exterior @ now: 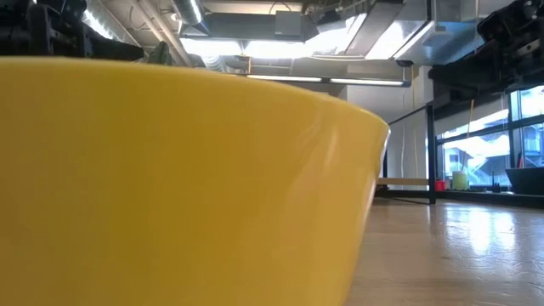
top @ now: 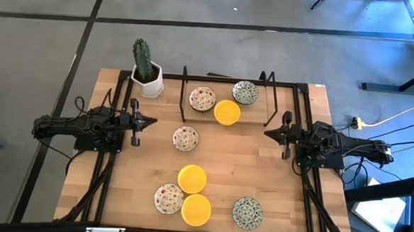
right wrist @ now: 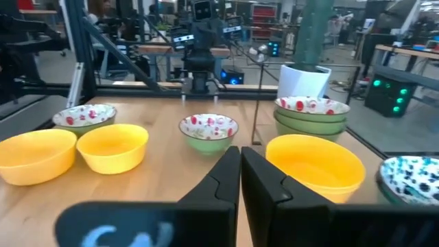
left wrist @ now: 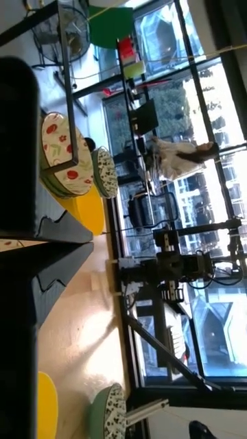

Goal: Pick & Place Mini bowls
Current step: Stack the yellow bowl on the yellow bowls on the shelf

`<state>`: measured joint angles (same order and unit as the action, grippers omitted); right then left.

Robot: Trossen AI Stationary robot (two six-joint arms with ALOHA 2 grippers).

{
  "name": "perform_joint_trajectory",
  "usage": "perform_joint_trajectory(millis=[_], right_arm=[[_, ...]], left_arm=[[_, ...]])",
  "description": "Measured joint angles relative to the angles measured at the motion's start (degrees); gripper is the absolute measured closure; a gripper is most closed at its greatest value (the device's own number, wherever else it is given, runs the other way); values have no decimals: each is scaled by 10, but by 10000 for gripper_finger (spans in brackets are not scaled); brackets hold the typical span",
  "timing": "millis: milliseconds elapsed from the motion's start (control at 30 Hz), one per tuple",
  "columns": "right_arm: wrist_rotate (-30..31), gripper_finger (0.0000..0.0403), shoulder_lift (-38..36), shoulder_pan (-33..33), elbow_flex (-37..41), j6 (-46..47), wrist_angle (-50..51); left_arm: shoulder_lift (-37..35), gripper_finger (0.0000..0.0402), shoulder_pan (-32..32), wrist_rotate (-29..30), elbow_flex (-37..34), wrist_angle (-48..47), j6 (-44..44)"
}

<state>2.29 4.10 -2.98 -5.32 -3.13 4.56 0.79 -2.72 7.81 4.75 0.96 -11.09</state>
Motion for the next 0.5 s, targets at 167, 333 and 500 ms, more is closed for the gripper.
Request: perform_joint_trajectory(millis=[167, 333, 500], right_arm=[[-8, 386, 0, 0, 0, 1, -4], [-5, 386, 3, 0, 0, 55, -40], [-116, 386, 63, 16, 0, 29, -216]], left_arm=[[0, 396, 0, 0, 0, 8, 0], [0, 391, 0, -5, 0, 10, 3], [0, 396, 0, -39, 0, 10, -30]])
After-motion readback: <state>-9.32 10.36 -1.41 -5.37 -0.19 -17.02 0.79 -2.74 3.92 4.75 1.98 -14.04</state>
